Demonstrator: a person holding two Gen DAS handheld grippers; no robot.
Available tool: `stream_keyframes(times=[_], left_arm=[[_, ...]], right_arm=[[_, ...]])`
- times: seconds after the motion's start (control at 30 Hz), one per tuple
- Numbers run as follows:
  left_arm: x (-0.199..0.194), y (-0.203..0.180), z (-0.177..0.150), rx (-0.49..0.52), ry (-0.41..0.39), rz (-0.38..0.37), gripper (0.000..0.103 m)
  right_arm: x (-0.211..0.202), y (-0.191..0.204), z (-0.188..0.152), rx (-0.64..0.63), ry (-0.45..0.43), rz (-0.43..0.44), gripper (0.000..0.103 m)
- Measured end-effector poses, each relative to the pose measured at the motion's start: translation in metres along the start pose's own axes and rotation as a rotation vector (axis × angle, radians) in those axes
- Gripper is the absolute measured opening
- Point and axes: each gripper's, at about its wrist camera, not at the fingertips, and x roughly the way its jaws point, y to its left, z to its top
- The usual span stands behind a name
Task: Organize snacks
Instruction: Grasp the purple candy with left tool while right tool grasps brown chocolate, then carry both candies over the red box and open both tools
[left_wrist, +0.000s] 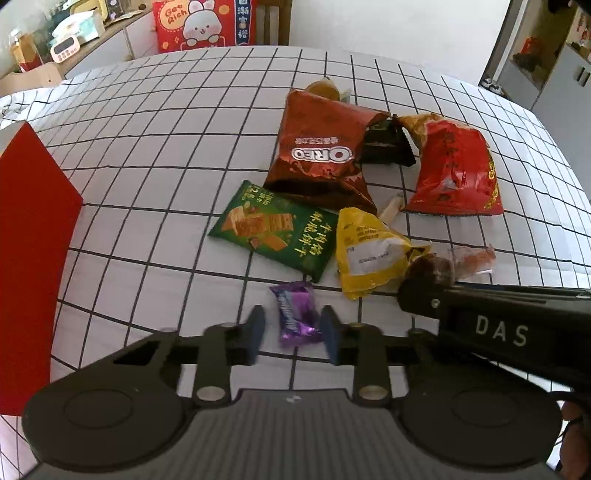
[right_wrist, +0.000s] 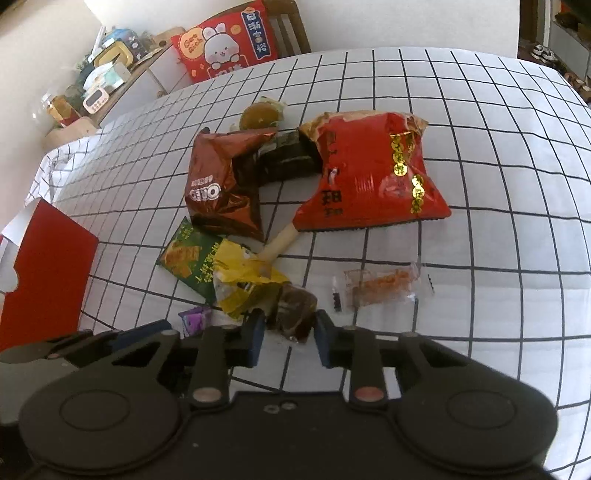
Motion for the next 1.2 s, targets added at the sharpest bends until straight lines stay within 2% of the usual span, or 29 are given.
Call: stream_keyframes(times=[0.1,0.13,0.5,0.77,1.2], left_arm=[[0.000,0.009,0.001,-0.027,0.001,-0.033,0.021],[0.000,0.013,0.001,-0.034,0.002,-0.042,0.016],[-0.020,0.044,-0.010,-0.085,-0.014,-0.095,0.016],[-0.064,0.065,-0.018,-0.106,-0.063,-0.145,0.016],[-0.139,0.108,-0.033,-0.086,-0.142,-0.170,0.016]], right_arm=[[-0.001,0.000,-0.003,0.000,-0.007,-0.013,0.027],[-0.002,0.000,-0.004,0.000,-0.008,-0.016,0.027],[-0.033,0.007,-0.026,-0.012,-0.052,-0.012,0.026],[-0.068,0.029,-0.045,-0.047,-0.087,0.011,0.027],[-0.114,0.089,-0.054,-0.130,-0.148,0.089,0.027]])
